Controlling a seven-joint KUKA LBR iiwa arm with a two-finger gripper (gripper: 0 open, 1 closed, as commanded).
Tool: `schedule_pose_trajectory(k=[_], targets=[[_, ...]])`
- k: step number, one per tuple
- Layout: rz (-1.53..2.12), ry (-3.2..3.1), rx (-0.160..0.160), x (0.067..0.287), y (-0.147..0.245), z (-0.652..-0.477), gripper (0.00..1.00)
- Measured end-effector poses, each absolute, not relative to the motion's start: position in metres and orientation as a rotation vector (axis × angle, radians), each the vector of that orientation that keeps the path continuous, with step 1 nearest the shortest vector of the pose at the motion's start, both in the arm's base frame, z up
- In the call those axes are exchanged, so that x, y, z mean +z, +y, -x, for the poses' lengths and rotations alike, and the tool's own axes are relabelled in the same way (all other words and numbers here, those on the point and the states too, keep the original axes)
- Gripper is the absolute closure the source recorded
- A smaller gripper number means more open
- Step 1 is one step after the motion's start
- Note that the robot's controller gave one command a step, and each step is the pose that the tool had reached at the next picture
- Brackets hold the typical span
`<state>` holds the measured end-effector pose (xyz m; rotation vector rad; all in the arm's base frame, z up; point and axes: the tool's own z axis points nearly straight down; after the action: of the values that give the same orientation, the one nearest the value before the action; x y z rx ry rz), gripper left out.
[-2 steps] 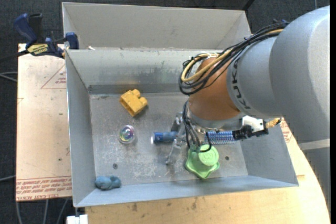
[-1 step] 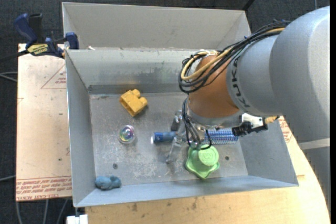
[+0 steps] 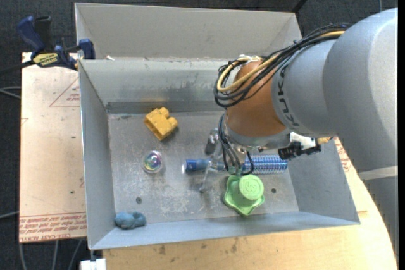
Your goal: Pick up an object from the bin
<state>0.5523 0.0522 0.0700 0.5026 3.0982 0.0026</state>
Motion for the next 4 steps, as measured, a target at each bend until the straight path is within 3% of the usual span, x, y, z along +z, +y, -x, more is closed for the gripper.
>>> schedule_pose_trajectory(k=[2, 3, 4], targets=[[-0.857, 3.022, 0.002, 0.073, 0.052, -0.546, 0.0], [-0.905, 2.999, 0.012, 0.151, 0.104, -0.568, 0.0], [-1.073, 2.96, -0.006, 0.066, 0.047, -0.552, 0.0]])
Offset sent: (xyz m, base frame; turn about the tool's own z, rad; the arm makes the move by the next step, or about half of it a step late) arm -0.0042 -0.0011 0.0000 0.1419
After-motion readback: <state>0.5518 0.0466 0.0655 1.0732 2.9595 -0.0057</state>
